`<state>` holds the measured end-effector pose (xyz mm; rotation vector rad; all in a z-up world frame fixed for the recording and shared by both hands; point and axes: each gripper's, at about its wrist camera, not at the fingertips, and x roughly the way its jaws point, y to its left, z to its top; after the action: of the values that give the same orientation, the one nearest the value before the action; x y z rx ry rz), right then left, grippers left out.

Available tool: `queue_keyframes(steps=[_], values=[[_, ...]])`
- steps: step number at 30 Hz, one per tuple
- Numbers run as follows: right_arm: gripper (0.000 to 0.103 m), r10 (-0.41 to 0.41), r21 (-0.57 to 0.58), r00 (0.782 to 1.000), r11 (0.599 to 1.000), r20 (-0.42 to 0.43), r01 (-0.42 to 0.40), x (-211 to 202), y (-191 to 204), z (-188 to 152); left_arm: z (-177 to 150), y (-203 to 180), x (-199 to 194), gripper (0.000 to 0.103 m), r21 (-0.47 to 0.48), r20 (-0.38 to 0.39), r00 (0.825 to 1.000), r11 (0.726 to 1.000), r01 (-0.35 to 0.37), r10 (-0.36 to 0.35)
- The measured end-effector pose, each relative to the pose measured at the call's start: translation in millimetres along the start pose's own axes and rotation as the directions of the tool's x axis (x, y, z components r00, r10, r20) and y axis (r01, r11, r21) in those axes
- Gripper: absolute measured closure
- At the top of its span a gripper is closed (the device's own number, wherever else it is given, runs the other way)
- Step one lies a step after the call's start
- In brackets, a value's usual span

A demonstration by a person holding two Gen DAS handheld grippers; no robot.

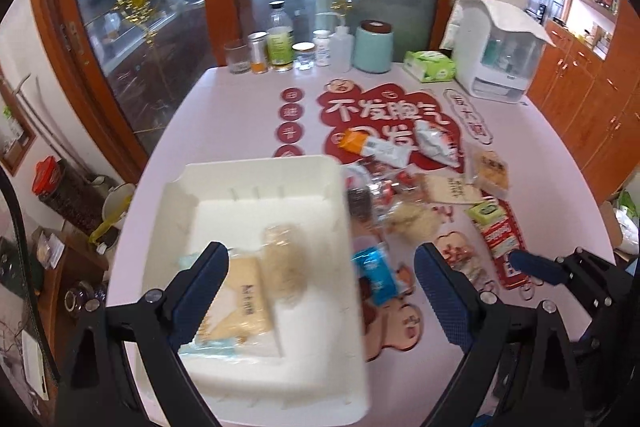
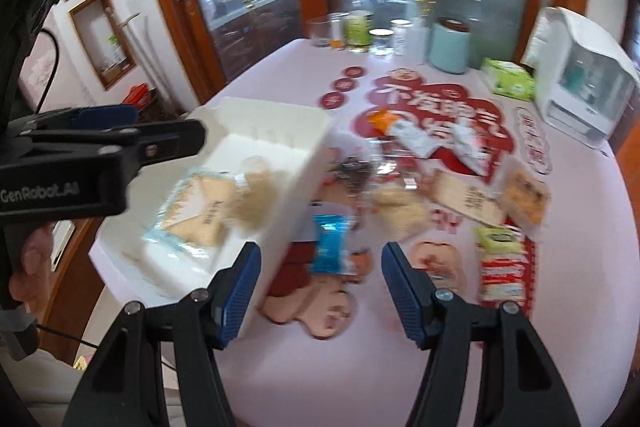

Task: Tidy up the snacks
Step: 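Move both open tools back over the snack pile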

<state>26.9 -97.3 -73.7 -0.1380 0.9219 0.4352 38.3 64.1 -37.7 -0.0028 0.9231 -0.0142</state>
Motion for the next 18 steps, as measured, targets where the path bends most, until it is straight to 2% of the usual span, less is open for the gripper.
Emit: queue_keyframes(steps=[4, 7, 11, 18], values=[[0.039, -0.061, 0.046, 0.998, 0.997, 0.030, 0.060, -13.4, -47.9, -0.9, 8.2, -34.6, 8.2, 0.010, 0.033, 0.006, 1.000, 0.999, 0.027, -0.027], [0.033, -0.127, 0.069, 0.991, 0.990, 0.049, 0.123, -18.5, -84.4, -3.0, 13.7, -61.8, 20.8, 0.010, 0.056, -0.003, 0.999, 0.998, 0.042, -0.042], [0.032, -0.189, 0.086, 0.981, 0.979, 0.036, 0.186, -10.7, -130.2, -12.7, 16.8, -91.5, 41.8, 0.010, 0.076, -0.024, 0.998, 0.995, 0.059, -0.057], [0.032, -0.169, 0.135, 0.984, 0.975, -0.057, 0.175, 31.2, -186.8, -31.8, 11.2, -135.9, 91.2, 0.010, 0.114, -0.106, 0.988, 0.986, 0.121, -0.109]])
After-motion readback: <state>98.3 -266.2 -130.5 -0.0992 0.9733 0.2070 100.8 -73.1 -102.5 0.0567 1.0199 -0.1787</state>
